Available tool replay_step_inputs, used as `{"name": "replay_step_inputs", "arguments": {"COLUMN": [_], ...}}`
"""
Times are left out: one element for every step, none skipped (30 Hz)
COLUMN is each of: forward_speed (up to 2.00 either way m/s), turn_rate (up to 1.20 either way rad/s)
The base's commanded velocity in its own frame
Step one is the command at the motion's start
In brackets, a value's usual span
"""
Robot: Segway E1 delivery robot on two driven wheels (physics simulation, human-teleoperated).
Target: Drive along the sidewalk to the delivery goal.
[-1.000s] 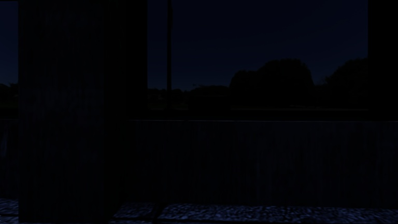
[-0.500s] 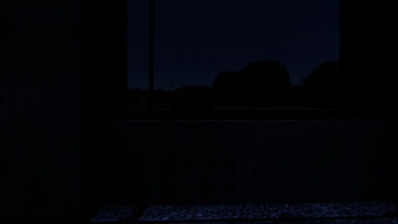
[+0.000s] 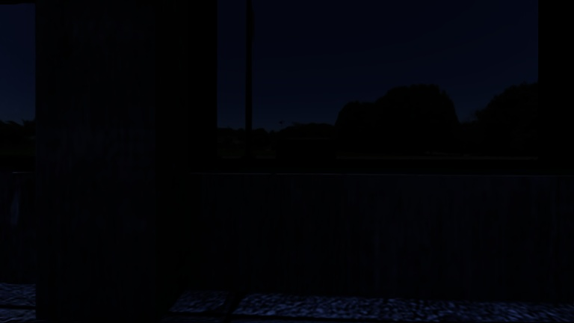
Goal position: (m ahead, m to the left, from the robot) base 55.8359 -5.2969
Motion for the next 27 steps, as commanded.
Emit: {"name": "replay_step_inputs", "arguments": {"forward_speed": [0.00, 0.00, 0.00, 0.00, 0.00, 0.00, 0.00, 0.00, 0.00, 0.00, 0.00, 0.00, 0.00, 0.00, 0.00, 0.00, 0.00, 0.00, 0.00, 0.00, 0.00, 0.00, 0.00, 0.00, 0.00, 0.00, 0.00], "turn_rate": [0.62, 0.62, 0.62, 0.15, 0.00, 0.00, 0.00, 0.00, -0.08, -0.08, -0.27, -0.52, -0.52, -0.65, -0.72, -0.74, -0.74, -0.74, -0.74, -0.74, -0.74, -0.74, -0.74, -0.74, -0.74, -0.74, -0.74]}}
